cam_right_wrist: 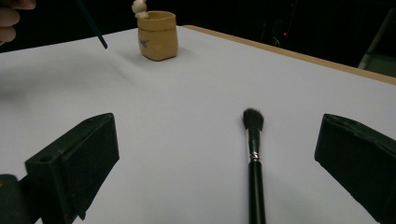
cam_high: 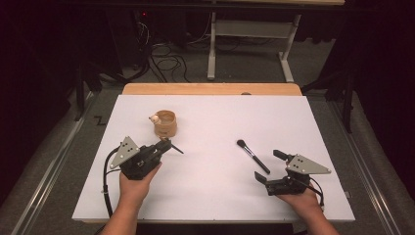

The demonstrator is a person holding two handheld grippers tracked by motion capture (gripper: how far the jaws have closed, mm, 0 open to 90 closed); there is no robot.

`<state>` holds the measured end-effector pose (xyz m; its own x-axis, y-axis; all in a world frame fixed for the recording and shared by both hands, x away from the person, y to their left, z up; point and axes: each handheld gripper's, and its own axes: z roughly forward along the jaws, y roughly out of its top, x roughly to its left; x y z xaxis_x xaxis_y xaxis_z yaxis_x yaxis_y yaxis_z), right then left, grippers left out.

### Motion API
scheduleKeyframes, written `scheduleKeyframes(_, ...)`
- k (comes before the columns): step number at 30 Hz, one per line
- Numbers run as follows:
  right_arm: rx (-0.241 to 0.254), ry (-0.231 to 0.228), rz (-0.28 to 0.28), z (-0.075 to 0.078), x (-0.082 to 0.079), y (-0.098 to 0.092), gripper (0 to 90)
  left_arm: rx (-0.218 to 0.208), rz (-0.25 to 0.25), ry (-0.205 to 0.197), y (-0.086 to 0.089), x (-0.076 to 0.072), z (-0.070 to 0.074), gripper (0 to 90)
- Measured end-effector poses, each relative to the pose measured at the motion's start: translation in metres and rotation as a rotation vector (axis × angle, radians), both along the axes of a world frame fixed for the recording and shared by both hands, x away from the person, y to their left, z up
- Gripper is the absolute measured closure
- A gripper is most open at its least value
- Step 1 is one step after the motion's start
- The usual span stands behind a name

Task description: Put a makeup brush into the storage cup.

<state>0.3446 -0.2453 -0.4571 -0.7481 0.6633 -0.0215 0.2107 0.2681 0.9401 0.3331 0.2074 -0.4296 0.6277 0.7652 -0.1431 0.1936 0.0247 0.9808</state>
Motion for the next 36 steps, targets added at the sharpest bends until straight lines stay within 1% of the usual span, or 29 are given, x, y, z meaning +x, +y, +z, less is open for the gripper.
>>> scheduleKeyframes(6, 0.003, 0.003, -0.023, -0.001, -0.002, -0.010, 0.4, -0.010, 0.054, -0.002, 0.015, 0.001, 0.000, 82.7)
scheduleKeyframes(8, 0.001, 0.002, -0.026, -0.001, -0.002, -0.013, 0.4, -0.006, 0.073, -0.005, 0.020, 0.000, 0.001, 82.7)
scheduleKeyframes(9, 0.002, -0.003, -0.024, -0.001, -0.002, -0.015, 0.4, -0.010, 0.083, -0.007, 0.022, 0.000, 0.001, 82.7)
scheduleKeyframes(11, 0.002, 0.002, -0.033, -0.001, -0.003, -0.018, 0.4, -0.010, 0.095, -0.010, 0.027, 0.000, 0.001, 82.7)
scheduleKeyframes(13, 0.000, 0.012, -0.036, -0.002, -0.003, -0.020, 0.4, -0.011, 0.110, -0.012, 0.031, 0.000, 0.001, 82.7)
scheduleKeyframes(16, -0.005, 0.010, -0.028, -0.004, -0.004, -0.024, 0.4, -0.020, 0.130, -0.013, 0.034, -0.001, 0.000, 82.7)
scheduleKeyframes(18, -0.010, 0.008, -0.031, -0.004, -0.005, -0.026, 0.4, -0.014, 0.139, -0.012, 0.036, -0.001, 0.000, 82.7)
scheduleKeyframes(20, -0.008, 0.006, -0.034, -0.004, -0.005, -0.028, 0.4, -0.022, 0.142, -0.013, 0.036, 0.000, 0.000, 82.7)
scheduleKeyframes(22, -0.001, 0.008, -0.037, -0.004, -0.005, -0.028, 0.4, -0.016, 0.146, -0.016, 0.037, 0.000, 0.001, 82.7)
scheduleKeyframes(26, -0.005, 0.013, -0.041, -0.005, -0.003, -0.026, 0.4, -0.007, 0.164, -0.021, 0.034, 0.002, 0.002, 82.7)
scheduleKeyframes(29, 0.005, 0.015, -0.041, -0.005, -0.003, -0.025, 0.4, -0.010, 0.182, -0.016, 0.030, 0.007, 0.005, 82.7)
scheduleKeyframes(34, 0.016, 0.008, -0.042, -0.004, -0.003, -0.028, 0.4, 0.011, 0.205, -0.017, 0.026, 0.015, 0.013, 82.7)
scheduleKeyframes(36, 0.015, 0.013, -0.044, -0.004, -0.003, -0.027, 0.4, 0.010, 0.208, -0.013, 0.024, 0.017, 0.016, 82.7)
